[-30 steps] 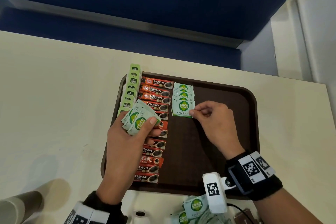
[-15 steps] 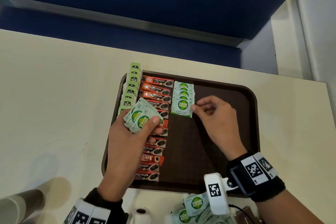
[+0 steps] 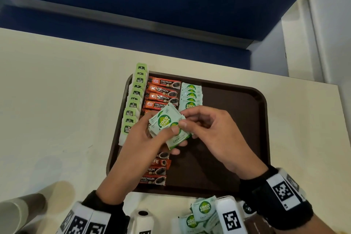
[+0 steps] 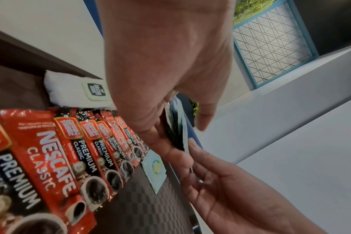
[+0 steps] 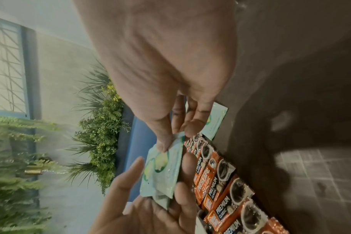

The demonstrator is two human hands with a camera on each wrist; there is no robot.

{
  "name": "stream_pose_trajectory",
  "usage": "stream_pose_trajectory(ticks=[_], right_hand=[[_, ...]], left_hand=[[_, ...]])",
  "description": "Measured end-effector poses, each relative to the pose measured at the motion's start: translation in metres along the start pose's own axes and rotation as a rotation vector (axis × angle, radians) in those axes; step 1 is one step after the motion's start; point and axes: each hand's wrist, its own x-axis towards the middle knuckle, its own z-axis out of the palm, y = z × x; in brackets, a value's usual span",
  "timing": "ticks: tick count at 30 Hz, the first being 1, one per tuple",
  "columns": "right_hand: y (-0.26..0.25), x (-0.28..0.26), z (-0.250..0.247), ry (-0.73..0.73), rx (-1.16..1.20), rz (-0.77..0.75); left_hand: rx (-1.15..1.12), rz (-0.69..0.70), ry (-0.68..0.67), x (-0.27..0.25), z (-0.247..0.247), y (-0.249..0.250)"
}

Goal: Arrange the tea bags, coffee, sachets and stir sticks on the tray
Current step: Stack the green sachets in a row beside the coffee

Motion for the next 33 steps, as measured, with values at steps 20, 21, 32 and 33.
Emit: stream_pose_trajectory(ticks=[20, 21, 32, 33], right_hand=[[0.056, 0.023, -0.014, 0.395, 0.076, 0.125], [0.056, 0.024, -0.013, 0.408, 0.049, 0.113], [0.054, 0.033, -0.012, 0.437, -0.107, 0.049], [0.055, 0.034, -0.012, 0.436, -0.108, 0.049]], left_hand=[[0.086, 0.067, 0.278, -0.011, -0.01, -0.017], [0.084, 0.071, 0.277, -0.011, -0.01, -0.017], [0.1, 0.054, 0.292, -0.012, -0.011, -0.015], [0.1, 0.053, 0.293, -0.012, -0.012, -0.015]])
